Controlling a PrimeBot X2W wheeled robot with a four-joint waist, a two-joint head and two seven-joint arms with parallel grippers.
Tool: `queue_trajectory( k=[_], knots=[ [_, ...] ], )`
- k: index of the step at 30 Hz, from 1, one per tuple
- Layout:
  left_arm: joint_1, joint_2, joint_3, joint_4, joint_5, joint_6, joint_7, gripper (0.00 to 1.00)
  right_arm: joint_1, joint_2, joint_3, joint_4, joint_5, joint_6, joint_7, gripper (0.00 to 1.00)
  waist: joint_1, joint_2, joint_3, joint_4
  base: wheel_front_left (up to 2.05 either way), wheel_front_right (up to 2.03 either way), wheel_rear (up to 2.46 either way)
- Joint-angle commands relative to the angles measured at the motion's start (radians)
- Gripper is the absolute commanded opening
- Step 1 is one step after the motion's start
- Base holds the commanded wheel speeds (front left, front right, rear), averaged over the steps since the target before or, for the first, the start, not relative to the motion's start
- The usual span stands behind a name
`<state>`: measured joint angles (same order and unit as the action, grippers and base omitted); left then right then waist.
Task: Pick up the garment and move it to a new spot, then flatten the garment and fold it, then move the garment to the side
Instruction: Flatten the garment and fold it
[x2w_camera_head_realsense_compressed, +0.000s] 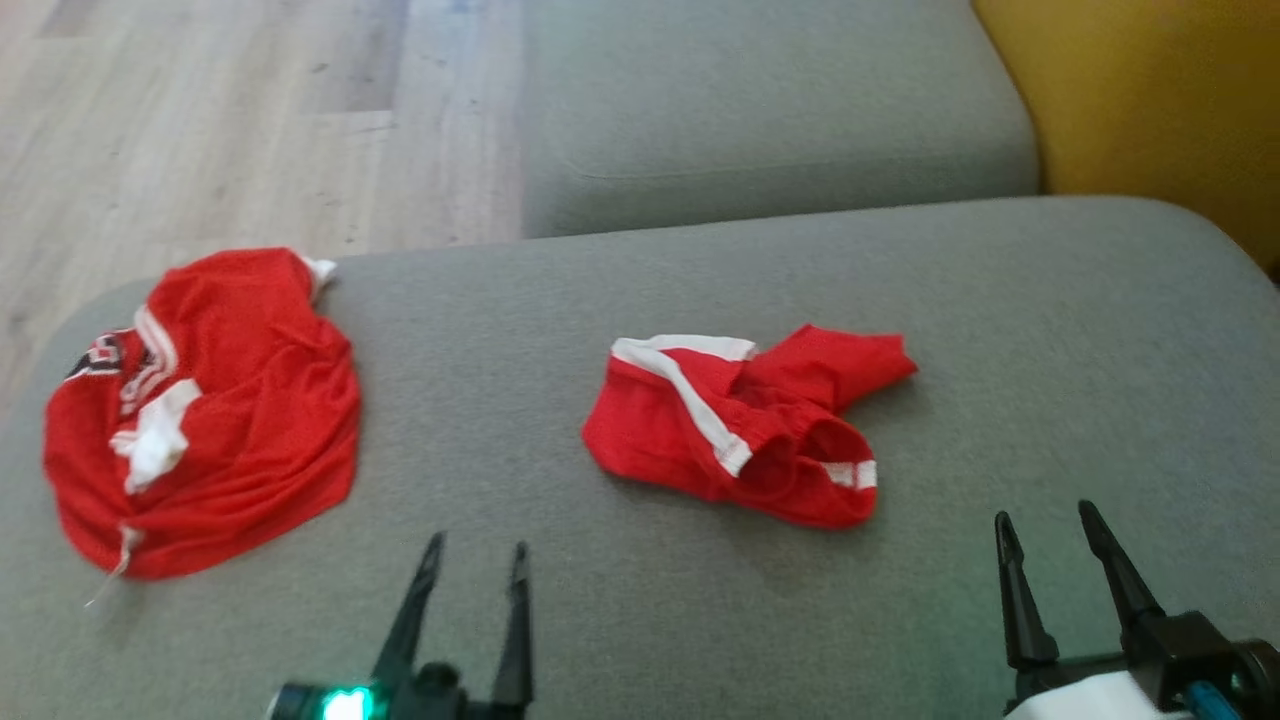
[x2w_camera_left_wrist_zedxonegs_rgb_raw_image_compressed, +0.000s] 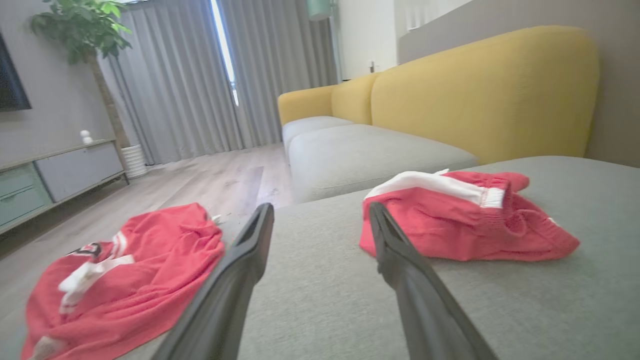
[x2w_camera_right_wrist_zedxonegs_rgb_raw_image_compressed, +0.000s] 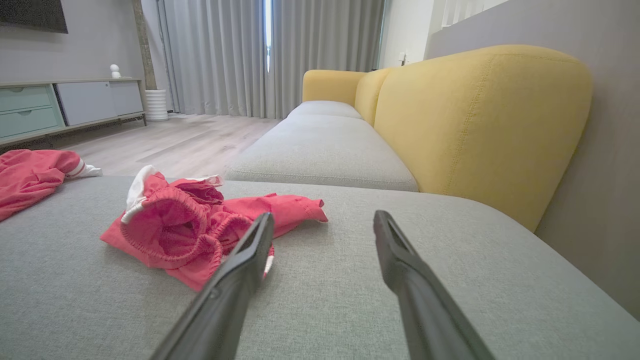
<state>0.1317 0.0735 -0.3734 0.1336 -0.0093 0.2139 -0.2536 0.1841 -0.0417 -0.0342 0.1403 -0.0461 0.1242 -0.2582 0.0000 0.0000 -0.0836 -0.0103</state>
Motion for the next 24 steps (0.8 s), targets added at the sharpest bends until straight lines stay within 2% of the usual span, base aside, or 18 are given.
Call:
queue_trajectory(
  k=[1, 9, 10, 12, 18, 24],
  knots=[
    [-0.079, -0.014, 0.011, -0.021, -0.004, -0.009, -0.008, 1.00, -0.041, -0.009, 0.030, -0.040, -0.009, 0.007, -0.004, 1.00, 0.0000, 0.0000, 0.016, -0.030, 0.00, 0.00, 0.00],
    [-0.261, -0.023, -0.165, 0.145, -0.093, -0.118, -0.005, 1.00, -0.061, -0.009, 0.080, -0.079, -0.026, 0.007, -0.004, 1.00, 0.0000, 0.0000, 0.080, -0.141, 0.00, 0.00, 0.00],
    [-0.261, -0.023, -0.165, 0.145, -0.093, -0.118, -0.005, 1.00, -0.061, -0.009, 0.080, -0.079, -0.026, 0.007, -0.004, 1.00, 0.0000, 0.0000, 0.080, -0.141, 0.00, 0.00, 0.00],
    [-0.325, -0.023, -0.238, 0.178, -0.131, -0.135, 0.020, 1.00, -0.068, -0.009, 0.089, -0.084, -0.025, 0.007, -0.004, 1.00, 0.0000, 0.0000, 0.099, -0.164, 0.00, 0.00, 0.00],
    [-0.536, -0.023, -0.466, 0.219, -0.252, -0.148, 0.142, 1.00, -0.112, -0.009, 0.108, -0.103, -0.006, 0.007, -0.004, 1.00, 0.0000, 0.0000, 0.185, -0.219, 0.00, 0.00, 0.00],
    [-0.701, -0.023, -0.632, 0.243, -0.422, -0.123, 0.224, 1.00, -0.153, -0.009, 0.116, -0.105, 0.017, 0.007, -0.004, 1.00, 0.0000, 0.0000, 0.261, -0.257, 0.00, 0.00, 0.00]
  ],
)
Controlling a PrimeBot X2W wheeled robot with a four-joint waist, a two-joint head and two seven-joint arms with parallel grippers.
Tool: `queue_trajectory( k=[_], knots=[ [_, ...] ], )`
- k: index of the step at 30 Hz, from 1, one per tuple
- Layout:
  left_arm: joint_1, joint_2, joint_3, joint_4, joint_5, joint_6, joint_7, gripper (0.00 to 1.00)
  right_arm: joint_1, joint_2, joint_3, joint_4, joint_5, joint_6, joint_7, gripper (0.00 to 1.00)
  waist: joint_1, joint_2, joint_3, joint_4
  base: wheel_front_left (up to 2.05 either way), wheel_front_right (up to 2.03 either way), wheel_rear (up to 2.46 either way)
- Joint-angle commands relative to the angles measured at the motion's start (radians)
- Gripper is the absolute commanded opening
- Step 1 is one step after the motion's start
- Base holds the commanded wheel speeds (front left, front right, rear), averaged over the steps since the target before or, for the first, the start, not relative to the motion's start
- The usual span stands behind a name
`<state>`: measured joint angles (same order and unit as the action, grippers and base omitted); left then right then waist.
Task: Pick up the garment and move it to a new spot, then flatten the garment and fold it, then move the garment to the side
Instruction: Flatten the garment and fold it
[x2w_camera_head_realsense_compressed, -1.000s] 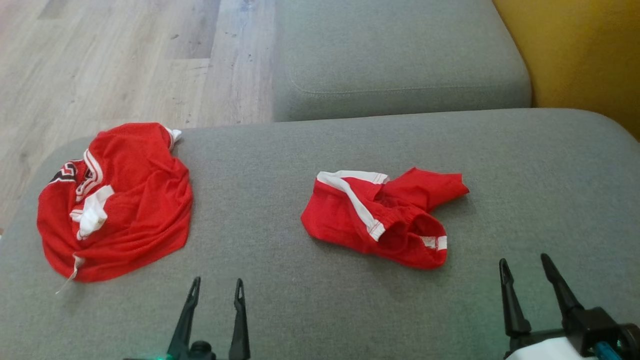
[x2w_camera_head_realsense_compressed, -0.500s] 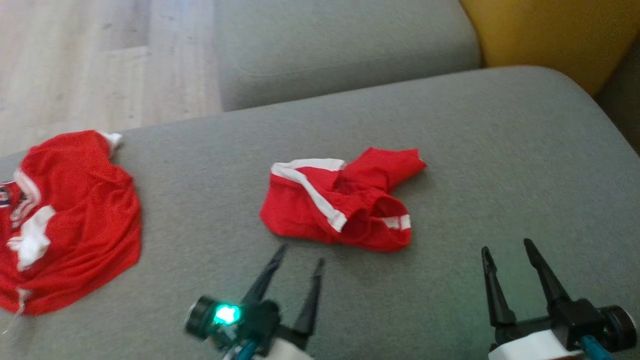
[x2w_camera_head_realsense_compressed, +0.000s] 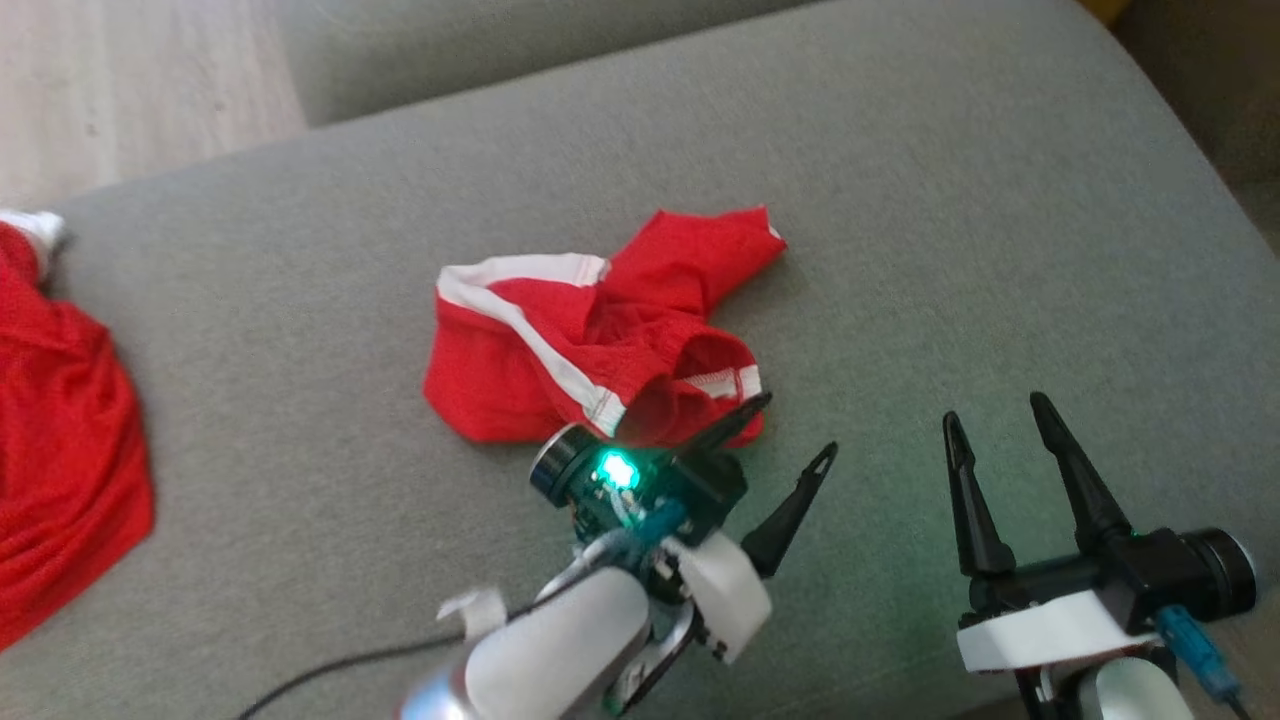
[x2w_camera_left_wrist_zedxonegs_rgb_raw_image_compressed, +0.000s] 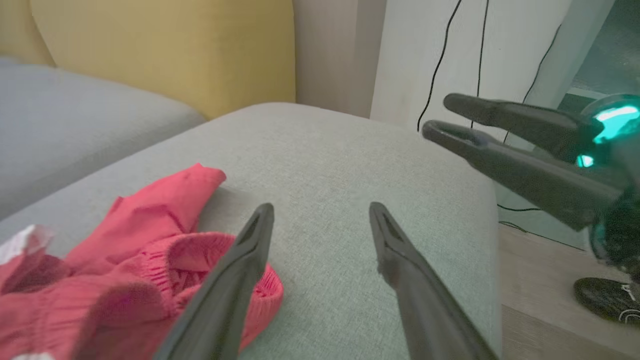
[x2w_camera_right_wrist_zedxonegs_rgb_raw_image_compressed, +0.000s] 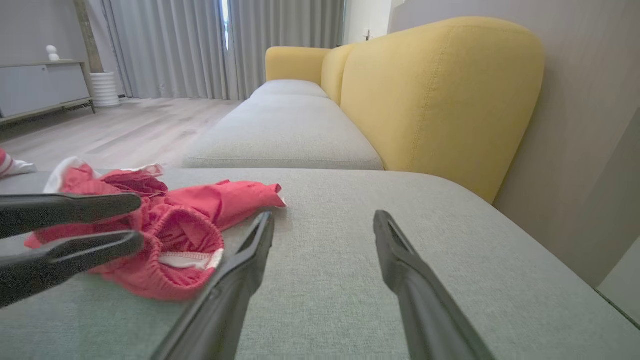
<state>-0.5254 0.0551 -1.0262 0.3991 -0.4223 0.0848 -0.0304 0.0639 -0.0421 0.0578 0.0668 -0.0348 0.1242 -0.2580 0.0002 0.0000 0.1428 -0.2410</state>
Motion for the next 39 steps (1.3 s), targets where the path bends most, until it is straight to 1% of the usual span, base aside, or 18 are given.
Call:
queue_trajectory(
  k=[1, 4, 7, 10, 12, 14, 16, 20, 23, 24, 25, 30, 31, 33, 36, 39],
  knots=[
    [-0.069, -0.005, -0.001, -0.014, -0.040, 0.012, 0.012, 1.00, -0.038, -0.008, 0.024, -0.031, 0.007, 0.007, -0.004, 1.00, -0.0002, 0.0000, 0.044, -0.030, 0.00, 0.00, 0.00],
    [-0.143, -0.005, -0.056, 0.019, -0.131, 0.043, 0.034, 1.00, -0.053, -0.008, 0.028, -0.028, 0.010, 0.007, -0.004, 1.00, -0.0002, 0.0000, 0.074, -0.043, 0.00, 0.00, 0.00],
    [-0.214, -0.005, -0.105, 0.070, -0.207, 0.090, 0.061, 1.00, -0.072, -0.008, 0.043, -0.024, 0.017, 0.007, -0.004, 1.00, -0.0002, 0.0000, 0.103, -0.065, 0.00, 0.00, 0.00],
    [-0.275, -0.005, -0.163, 0.145, -0.255, 0.125, 0.100, 1.00, -0.089, -0.008, 0.055, -0.020, 0.026, 0.007, -0.004, 1.00, -0.0002, 0.0000, 0.127, -0.084, 0.00, 0.00, 0.00],
    [-0.302, -0.005, -0.198, 0.198, -0.272, 0.130, 0.135, 1.00, -0.095, -0.008, 0.054, -0.018, 0.030, 0.007, -0.004, 1.00, -0.0002, 0.0000, 0.138, -0.093, 0.00, 0.00, 0.00],
    [-0.311, -0.005, -0.218, 0.233, -0.298, 0.115, 0.158, 1.00, -0.096, -0.008, 0.050, -0.016, 0.034, 0.007, -0.004, 1.00, -0.0002, 0.0000, 0.143, -0.099, 0.00, 0.00, 0.00],
    [-0.321, -0.005, -0.233, 0.270, -0.299, 0.112, 0.177, 1.00, -0.094, -0.008, 0.046, -0.013, 0.036, 0.007, -0.004, 1.00, -0.0002, 0.0000, 0.146, -0.101, 0.00, 0.00, 0.00],
    [-0.330, -0.005, -0.246, 0.333, -0.288, 0.135, 0.176, 1.00, -0.098, -0.008, 0.043, -0.007, 0.039, 0.007, -0.004, 1.00, -0.0002, 0.0000, 0.147, -0.103, 0.00, 0.00, 0.00],
    [-0.326, -0.005, -0.247, 0.340, -0.325, 0.152, 0.143, 1.00, -0.103, -0.008, 0.047, -0.003, 0.039, 0.007, -0.004, 1.00, -0.0002, 0.0000, 0.140, -0.105, 0.00, 0.00, 0.00],
    [-0.327, -0.005, -0.248, 0.341, -0.335, 0.154, 0.135, 0.62, -0.103, -0.008, 0.048, -0.002, 0.038, 0.007, -0.004, 1.00, -0.0002, 0.0000, 0.137, -0.105, 0.00, 0.00, 0.00],
    [-0.328, -0.005, -0.248, 0.341, -0.347, 0.155, 0.124, 0.00, -0.103, -0.008, 0.050, -0.001, 0.038, 0.007, -0.004, 1.00, -0.0002, 0.0000, 0.133, -0.105, 0.00, 0.00, 0.00],
    [-0.345, -0.005, -0.250, 0.320, -0.402, 0.147, 0.042, 0.00, -0.095, -0.008, 0.049, 0.004, 0.037, 0.007, -0.004, 1.00, -0.0002, 0.0000, 0.103, -0.108, 0.00, 0.00, 0.00],
    [-0.345, -0.005, -0.250, 0.320, -0.402, 0.147, 0.042, 0.00, -0.095, -0.008, 0.049, 0.004, 0.037, 0.007, -0.004, 1.00, -0.0002, 0.0000, 0.103, -0.108, 0.00, 0.00, 0.00],
    [-0.363, -0.005, -0.250, 0.298, -0.422, 0.138, 0.002, 0.00, -0.091, -0.008, 0.049, 0.007, 0.035, 0.007, -0.004, 1.00, -0.0002, 0.0000, 0.085, -0.110, 0.00, 0.00, 0.00],
    [-0.403, -0.005, -0.243, 0.227, -0.473, 0.124, -0.088, 0.00, -0.080, -0.008, 0.045, 0.010, 0.031, 0.007, -0.004, 1.00, -0.0002, 0.0000, 0.053, -0.106, 0.00, 0.00, 0.00],
    [-0.468, -0.005, -0.236, 0.147, -0.516, 0.125, -0.177, 0.00, -0.063, -0.008, 0.037, 0.013, 0.023, 0.007, -0.004, 1.00, -0.0002, 0.0000, 0.017, -0.093, 0.00, 0.00, 0.00]
  ],
)
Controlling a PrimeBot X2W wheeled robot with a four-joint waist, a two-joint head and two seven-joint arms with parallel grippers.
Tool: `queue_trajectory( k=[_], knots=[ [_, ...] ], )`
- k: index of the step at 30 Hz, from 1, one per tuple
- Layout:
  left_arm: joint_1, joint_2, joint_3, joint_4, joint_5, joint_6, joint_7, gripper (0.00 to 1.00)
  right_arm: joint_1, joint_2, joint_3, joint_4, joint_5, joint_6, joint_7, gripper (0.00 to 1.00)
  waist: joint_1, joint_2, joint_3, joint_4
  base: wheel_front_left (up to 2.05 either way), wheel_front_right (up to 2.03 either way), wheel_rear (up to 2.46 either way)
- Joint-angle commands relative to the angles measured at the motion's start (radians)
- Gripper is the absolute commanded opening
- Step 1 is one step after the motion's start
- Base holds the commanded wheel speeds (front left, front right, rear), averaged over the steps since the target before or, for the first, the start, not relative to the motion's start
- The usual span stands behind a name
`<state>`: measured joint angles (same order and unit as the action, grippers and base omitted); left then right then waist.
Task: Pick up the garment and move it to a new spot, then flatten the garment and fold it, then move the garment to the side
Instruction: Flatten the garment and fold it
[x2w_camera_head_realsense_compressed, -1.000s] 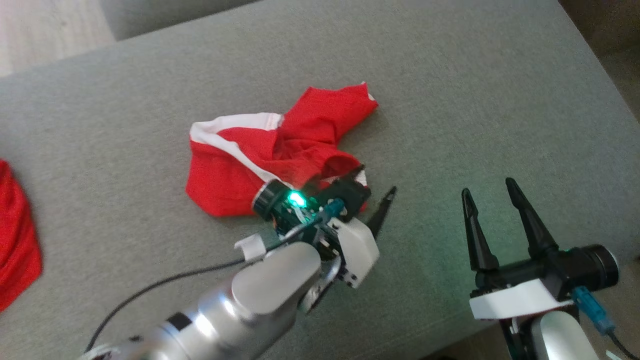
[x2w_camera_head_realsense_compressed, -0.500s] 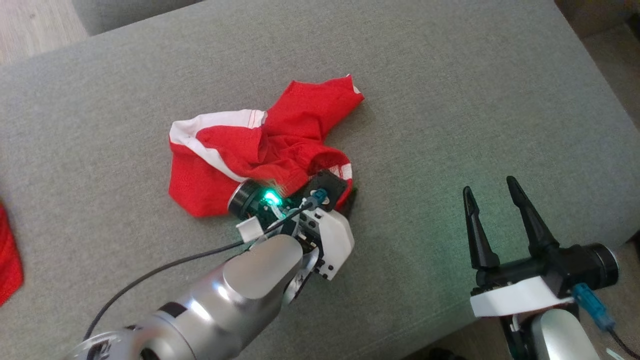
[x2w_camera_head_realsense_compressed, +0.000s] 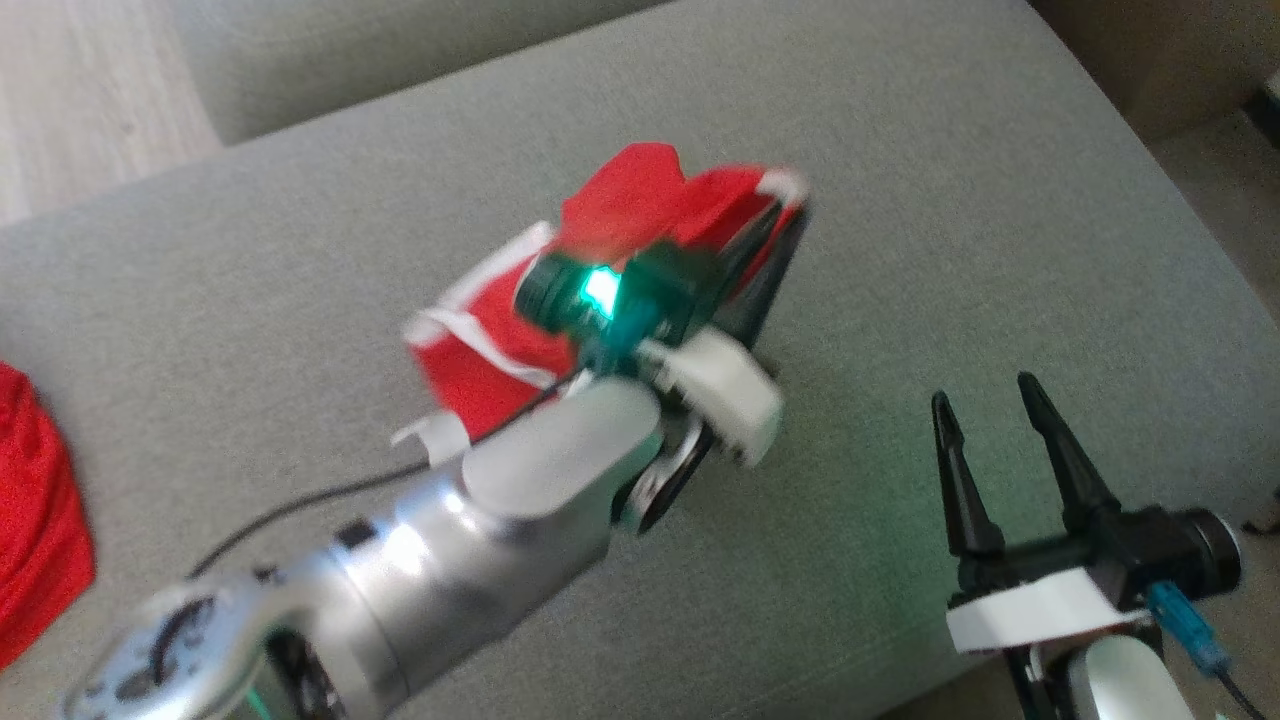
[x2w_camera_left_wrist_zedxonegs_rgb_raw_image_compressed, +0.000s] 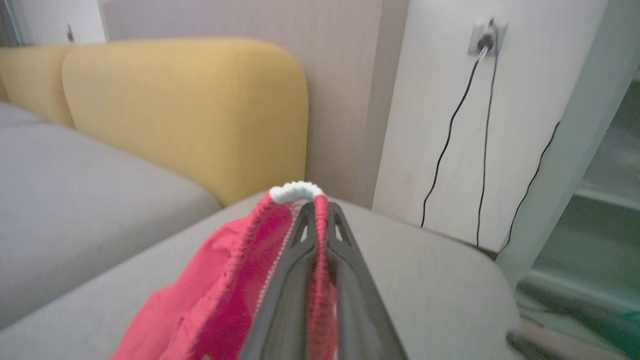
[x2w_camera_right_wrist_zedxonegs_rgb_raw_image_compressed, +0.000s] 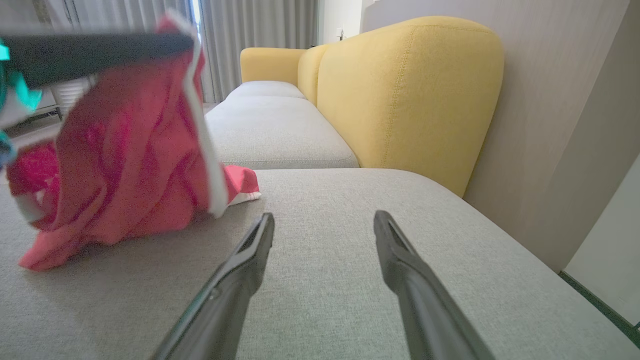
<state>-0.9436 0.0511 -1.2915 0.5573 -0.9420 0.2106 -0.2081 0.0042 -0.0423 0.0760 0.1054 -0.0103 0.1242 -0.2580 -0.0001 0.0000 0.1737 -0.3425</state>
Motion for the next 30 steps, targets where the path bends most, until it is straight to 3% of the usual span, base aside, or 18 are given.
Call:
queue_trajectory(
  k=[1, 5, 8, 11, 15, 18, 20, 21, 22, 26, 30],
  knots=[
    [-0.075, -0.001, 0.035, -0.038, -0.007, 0.002, -0.018, 0.00, 0.002, -0.008, 0.017, -0.026, -0.005, 0.007, -0.004, 1.00, 0.0001, 0.0000, -0.026, 0.015, 0.00, 0.00, 0.00],
    [-0.160, -0.001, 0.073, -0.118, -0.024, 0.022, -0.051, 0.00, 0.020, -0.008, -0.004, -0.035, -0.013, 0.007, -0.004, 1.00, 0.0001, 0.0000, -0.053, 0.058, 0.00, 0.00, 0.00],
    [-0.137, -0.001, 0.114, -0.142, -0.004, 0.029, -0.053, 0.00, 0.028, -0.008, -0.032, -0.044, -0.006, 0.007, -0.004, 1.00, 0.0001, 0.0000, -0.056, 0.096, 0.00, 0.00, 0.00],
    [0.037, -0.001, 0.093, -0.073, 0.018, -0.012, -0.053, 0.00, 0.030, -0.008, -0.098, -0.070, 0.006, 0.007, -0.004, 1.00, 0.0001, 0.0000, -0.033, 0.150, 0.00, 0.00, 0.00],
    [0.210, 0.000, 0.061, 0.016, 0.029, -0.101, -0.053, 0.00, 0.026, -0.008, -0.138, -0.085, -0.005, 0.007, -0.004, 1.00, 0.0001, 0.0000, -0.003, 0.191, 0.00, 0.00, 0.00],
    [0.300, 0.000, 0.059, 0.059, 0.059, -0.132, -0.053, 0.00, 0.027, -0.008, -0.157, -0.089, -0.011, 0.007, -0.004, 1.00, 0.0001, 0.0000, 0.000, 0.217, 0.00, 0.00, 0.00],
    [0.345, 0.000, 0.067, 0.073, 0.069, -0.149, -0.053, 0.36, 0.028, -0.008, -0.159, -0.088, -0.015, 0.007, -0.004, 1.00, 0.0001, 0.0000, -0.005, 0.230, 0.00, 0.00, 0.00],
    [0.360, 0.000, 0.073, 0.075, 0.075, -0.158, -0.053, 0.49, 0.029, -0.008, -0.158, -0.088, -0.018, 0.007, -0.004, 1.00, 0.0001, 0.0000, -0.009, 0.237, 0.00, 0.00, 0.00],
    [0.373, 0.000, 0.084, 0.074, 0.078, -0.163, -0.053, 0.96, 0.031, -0.008, -0.156, -0.087, -0.020, 0.007, -0.004, 1.00, 0.0001, 0.0000, -0.014, 0.242, 0.00, 0.00, 0.00],
    [0.408, -0.001, 0.124, 0.045, 0.065, -0.184, -0.054, 1.00, 0.041, -0.008, -0.150, -0.081, -0.026, 0.007, -0.004, 1.00, 0.0001, 0.0000, -0.043, 0.253, 0.00, 0.00, 0.00],
    [0.427, -0.001, 0.152, 0.025, -0.043, -0.229, -0.029, 1.00, 0.052, -0.008, -0.139, -0.074, -0.031, 0.007, -0.004, 1.00, 0.0001, 0.0000, -0.070, 0.249, 0.00, 0.00, 0.00]
  ],
)
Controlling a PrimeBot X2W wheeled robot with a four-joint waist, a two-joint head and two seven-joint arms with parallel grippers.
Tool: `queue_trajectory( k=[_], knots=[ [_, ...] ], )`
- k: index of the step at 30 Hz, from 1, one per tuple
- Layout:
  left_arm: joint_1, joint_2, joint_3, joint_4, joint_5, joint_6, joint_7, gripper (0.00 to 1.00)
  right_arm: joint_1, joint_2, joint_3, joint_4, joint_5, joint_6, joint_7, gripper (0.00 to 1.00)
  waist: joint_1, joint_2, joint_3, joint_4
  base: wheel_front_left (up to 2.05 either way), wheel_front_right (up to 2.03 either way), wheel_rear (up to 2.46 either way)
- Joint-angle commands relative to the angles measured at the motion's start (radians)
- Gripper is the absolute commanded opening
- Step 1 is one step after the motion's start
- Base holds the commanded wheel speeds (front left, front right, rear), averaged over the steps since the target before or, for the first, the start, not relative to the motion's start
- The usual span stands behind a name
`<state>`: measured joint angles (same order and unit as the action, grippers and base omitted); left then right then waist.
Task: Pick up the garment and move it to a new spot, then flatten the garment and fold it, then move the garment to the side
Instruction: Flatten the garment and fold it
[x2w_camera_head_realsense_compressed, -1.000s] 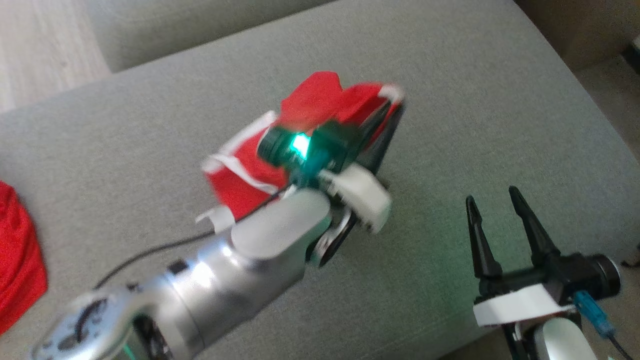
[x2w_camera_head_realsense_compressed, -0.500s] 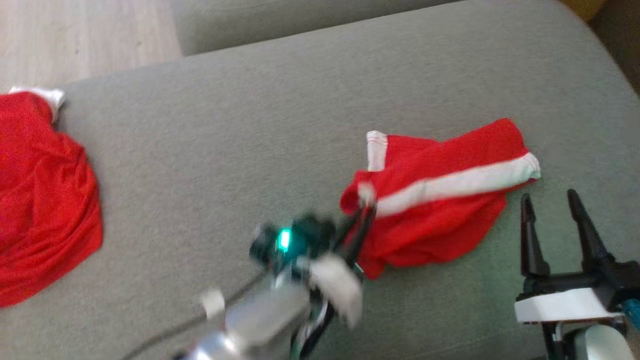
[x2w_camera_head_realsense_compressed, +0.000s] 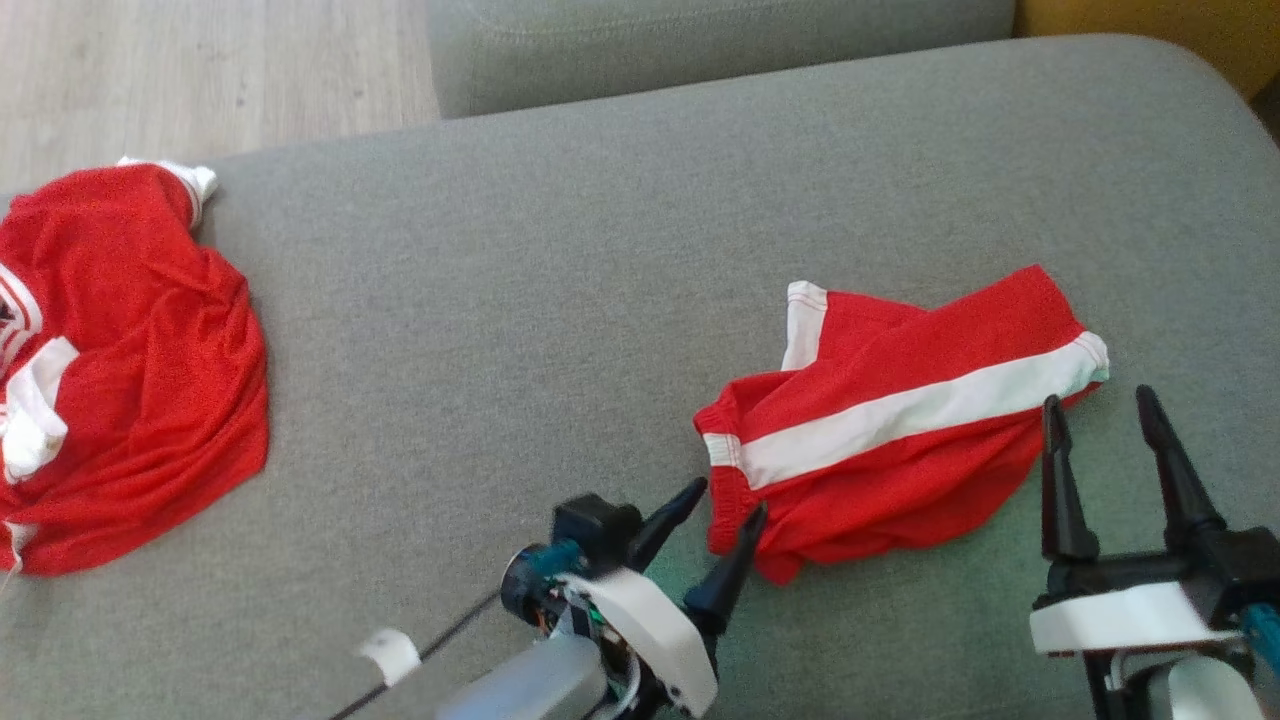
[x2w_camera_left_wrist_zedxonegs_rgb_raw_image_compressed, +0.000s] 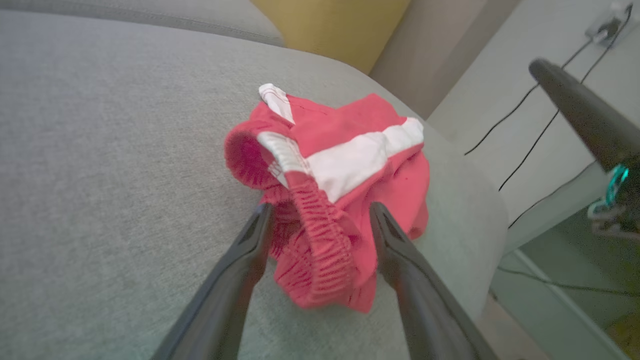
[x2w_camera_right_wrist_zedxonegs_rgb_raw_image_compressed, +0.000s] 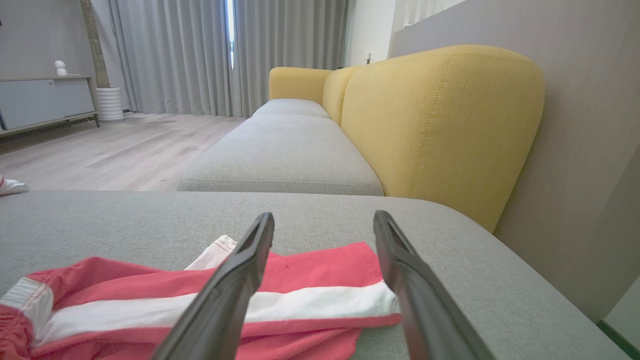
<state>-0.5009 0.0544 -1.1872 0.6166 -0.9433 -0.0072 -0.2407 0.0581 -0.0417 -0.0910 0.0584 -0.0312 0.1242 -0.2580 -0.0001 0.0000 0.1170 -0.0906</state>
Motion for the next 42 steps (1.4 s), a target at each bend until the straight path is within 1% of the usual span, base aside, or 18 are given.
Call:
queue_trajectory(
  k=[1, 3, 5, 6, 12, 18, 20, 22, 23, 24, 25, 26, 27, 28, 33, 37, 40, 42],
  knots=[
    [-0.011, -0.004, 0.066, -0.041, -0.085, -0.021, 0.015, 1.00, 0.000, -0.009, 0.032, -0.025, -0.011, 0.007, -0.004, 1.00, 0.0001, 0.0000, -0.019, -0.006, 0.00, 0.00, 0.00],
    [-0.003, -0.004, 0.099, -0.054, -0.180, -0.039, 0.051, 1.00, 0.004, -0.009, 0.037, -0.024, -0.013, 0.007, -0.004, 1.00, 0.0001, 0.0000, -0.028, -0.013, 0.00, 0.00, 0.00],
    [-0.005, -0.004, 0.127, -0.064, -0.261, -0.042, 0.080, 1.00, 0.008, -0.009, 0.041, -0.023, -0.015, 0.007, -0.004, 1.00, 0.0001, 0.0000, -0.035, -0.019, 0.00, 0.00, 0.00],
    [-0.005, -0.004, 0.127, -0.064, -0.261, -0.042, 0.080, 1.00, 0.008, -0.009, 0.041, -0.023, -0.015, 0.007, -0.004, 1.00, 0.0001, 0.0000, -0.035, -0.019, 0.00, 0.00, 0.00],
    [-0.023, -0.004, 0.154, -0.050, -0.410, -0.019, 0.135, 1.00, 0.019, -0.009, 0.052, -0.022, -0.018, 0.007, -0.004, 1.00, 0.0001, 0.0000, -0.045, -0.048, 0.00, 0.00, 0.00],
    [-0.043, -0.004, 0.139, -0.044, -0.465, -0.016, 0.123, 1.00, 0.030, -0.009, 0.047, -0.024, -0.023, 0.007, -0.004, 1.00, 0.0001, 0.0000, -0.048, -0.061, 0.00, 0.00, 0.00],
    [-0.049, -0.004, 0.134, -0.038, -0.476, -0.016, 0.114, 0.82, 0.033, -0.009, 0.047, -0.024, -0.023, 0.007, -0.004, 1.00, 0.0001, 0.0000, -0.049, -0.063, 0.00, 0.00, 0.00],
    [-0.054, -0.004, 0.135, -0.033, -0.496, -0.013, 0.104, 0.70, 0.035, -0.009, 0.050, -0.023, -0.023, 0.007, -0.004, 1.00, 0.0001, 0.0000, -0.048, -0.064, 0.00, 0.00, 0.00],
    [-0.059, -0.004, 0.131, -0.030, -0.501, -0.012, 0.101, 0.66, 0.035, -0.009, 0.052, -0.023, -0.024, 0.007, -0.004, 1.00, 0.0001, 0.0000, -0.047, -0.064, 0.00, 0.00, 0.00],
    [-0.064, -0.004, 0.127, -0.027, -0.506, -0.011, 0.099, 0.65, 0.035, -0.009, 0.054, -0.022, -0.024, 0.007, -0.004, 1.00, 0.0001, 0.0000, -0.046, -0.063, 0.00, 0.00, 0.00],
    [-0.070, -0.004, 0.123, -0.024, -0.511, -0.010, 0.095, 0.61, 0.035, -0.009, 0.056, -0.022, -0.024, 0.007, -0.004, 1.00, 0.0001, 0.0000, -0.045, -0.062, 0.00, 0.00, 0.00],
    [-0.076, -0.004, 0.119, -0.022, -0.516, -0.009, 0.093, 0.47, 0.034, -0.009, 0.058, -0.022, -0.025, 0.007, -0.004, 1.00, 0.0001, 0.0000, -0.044, -0.061, 0.00, 0.00, 0.00],
    [-0.082, -0.004, 0.115, -0.020, -0.520, -0.008, 0.088, 0.30, 0.034, -0.009, 0.058, -0.023, -0.025, 0.007, -0.004, 1.00, 0.0001, 0.0000, -0.042, -0.060, 0.00, 0.00, 0.00],
    [-0.087, -0.004, 0.110, -0.019, -0.524, -0.007, 0.085, 0.00, 0.033, -0.009, 0.058, -0.024, -0.026, 0.007, -0.004, 1.00, 0.0001, 0.0000, -0.039, -0.059, 0.00, 0.00, 0.00],
    [-0.107, -0.004, 0.080, -0.013, -0.538, -0.017, 0.085, 0.00, 0.030, -0.009, 0.052, -0.028, -0.028, 0.007, -0.004, 1.00, 0.0001, 0.0000, -0.027, -0.048, 0.00, 0.00, 0.00],
    [-0.132, 0.000, 0.048, 0.009, -0.506, -0.031, 0.093, 0.00, 0.013, -0.009, 0.040, -0.021, -0.015, 0.007, -0.004, 1.00, 0.0001, 0.0000, -0.013, -0.032, 0.00, 0.00, 0.00],
    [-0.163, 0.031, 0.031, 0.027, -0.472, -0.037, 0.100, 0.00, -0.015, -0.009, 0.029, -0.011, -0.001, 0.007, -0.004, 1.00, 0.0001, 0.0000, 0.005, -0.011, 0.00, 0.00, 0.00],
    [-0.185, 0.053, 0.034, 0.042, -0.453, -0.035, 0.086, 0.00, -0.036, -0.009, 0.016, 0.020, 0.039, 0.007, -0.004, 1.00, 0.0001, 0.0000, 0.017, 0.002, 0.00, 0.00, 0.00]
  ],
)
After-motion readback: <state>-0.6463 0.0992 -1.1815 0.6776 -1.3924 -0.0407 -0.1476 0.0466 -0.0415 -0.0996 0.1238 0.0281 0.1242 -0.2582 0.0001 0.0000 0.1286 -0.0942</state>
